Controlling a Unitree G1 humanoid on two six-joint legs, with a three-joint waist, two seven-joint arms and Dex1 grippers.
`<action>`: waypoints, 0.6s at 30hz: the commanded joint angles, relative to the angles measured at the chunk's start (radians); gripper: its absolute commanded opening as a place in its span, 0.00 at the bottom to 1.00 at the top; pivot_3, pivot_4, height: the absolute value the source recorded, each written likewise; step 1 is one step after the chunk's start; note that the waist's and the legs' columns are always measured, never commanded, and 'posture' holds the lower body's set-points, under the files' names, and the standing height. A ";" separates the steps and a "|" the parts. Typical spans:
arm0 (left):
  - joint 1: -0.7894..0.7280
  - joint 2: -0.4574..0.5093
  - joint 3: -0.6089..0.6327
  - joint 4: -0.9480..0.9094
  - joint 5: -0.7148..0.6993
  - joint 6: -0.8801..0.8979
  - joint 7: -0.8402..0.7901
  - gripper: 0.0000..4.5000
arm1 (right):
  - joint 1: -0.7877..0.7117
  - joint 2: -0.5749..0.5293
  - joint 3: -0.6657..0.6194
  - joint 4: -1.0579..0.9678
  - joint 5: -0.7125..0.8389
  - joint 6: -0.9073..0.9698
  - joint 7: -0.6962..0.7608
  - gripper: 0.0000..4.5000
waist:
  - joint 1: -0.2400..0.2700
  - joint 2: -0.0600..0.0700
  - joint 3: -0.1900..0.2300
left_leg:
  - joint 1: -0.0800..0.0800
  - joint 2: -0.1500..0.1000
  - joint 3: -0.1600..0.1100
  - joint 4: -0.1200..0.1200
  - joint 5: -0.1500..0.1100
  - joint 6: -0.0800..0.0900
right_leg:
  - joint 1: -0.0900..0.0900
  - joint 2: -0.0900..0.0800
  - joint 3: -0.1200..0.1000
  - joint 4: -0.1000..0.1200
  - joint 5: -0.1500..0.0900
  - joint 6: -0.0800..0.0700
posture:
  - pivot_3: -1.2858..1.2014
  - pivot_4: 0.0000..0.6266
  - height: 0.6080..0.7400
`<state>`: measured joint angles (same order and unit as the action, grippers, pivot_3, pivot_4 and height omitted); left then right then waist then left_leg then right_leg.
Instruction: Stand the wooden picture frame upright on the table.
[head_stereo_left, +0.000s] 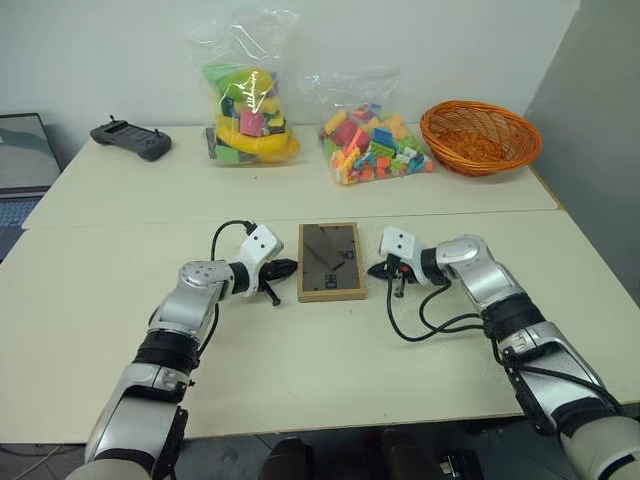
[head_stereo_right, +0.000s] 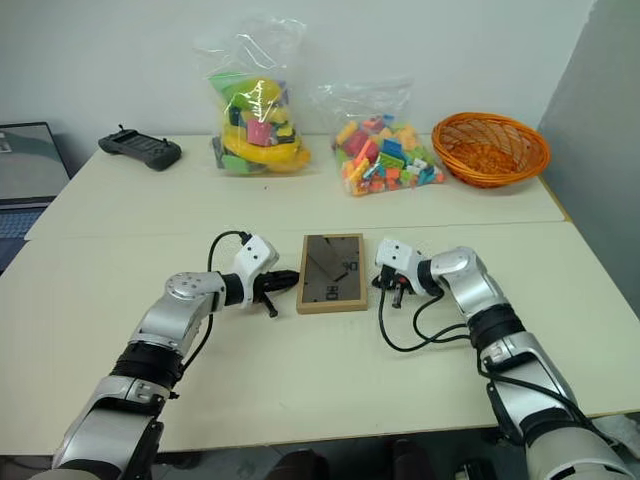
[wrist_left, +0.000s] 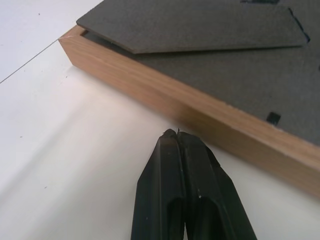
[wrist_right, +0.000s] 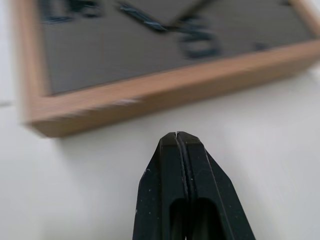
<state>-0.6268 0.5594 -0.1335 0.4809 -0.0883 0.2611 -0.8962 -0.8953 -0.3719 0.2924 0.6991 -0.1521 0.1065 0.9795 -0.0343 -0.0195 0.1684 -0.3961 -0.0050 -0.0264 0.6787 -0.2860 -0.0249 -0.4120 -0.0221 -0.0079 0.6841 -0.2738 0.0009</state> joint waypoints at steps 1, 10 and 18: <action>-0.016 0.058 0.092 0.036 -0.108 0.198 -0.102 0.10 | -0.046 0.038 -0.028 0.039 -0.002 -0.043 -0.095 0.00 | -0.007 0.000 0.000 | 0.000 0.000 0.000 0.000 0.000 0.000 | 0.000 0.001 0.000 0.000 0.000 0.000 | 0.52 0.24 1.00; -0.140 0.157 0.218 0.128 -0.435 0.947 -0.326 0.53 | -0.048 0.053 -0.021 0.087 -0.021 -0.089 -0.125 0.00 | -0.014 0.000 0.000 | -0.003 0.000 -0.001 0.001 0.000 0.000 | -0.001 0.000 -0.002 -0.001 0.000 0.000 | 0.52 0.24 1.00; -0.156 0.112 0.178 0.160 -0.458 1.052 -0.317 0.93 | -0.013 0.060 -0.012 0.023 -0.021 -0.067 -0.114 0.00 | -0.016 0.000 0.000 | -0.002 0.000 -0.002 0.001 0.000 -0.001 | -0.001 0.000 -0.001 -0.001 0.000 0.000 | 0.52 0.24 1.00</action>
<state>-0.7745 0.6788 0.0528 0.6377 -0.5294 1.3007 -1.2103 -0.9113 -0.3119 0.2789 0.7748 -0.1751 0.0356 0.8652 -0.0503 -0.0197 0.1685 -0.3982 -0.0053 -0.0281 0.6793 -0.2857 -0.0255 -0.4126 -0.0219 -0.0087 0.6835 -0.2740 0.0009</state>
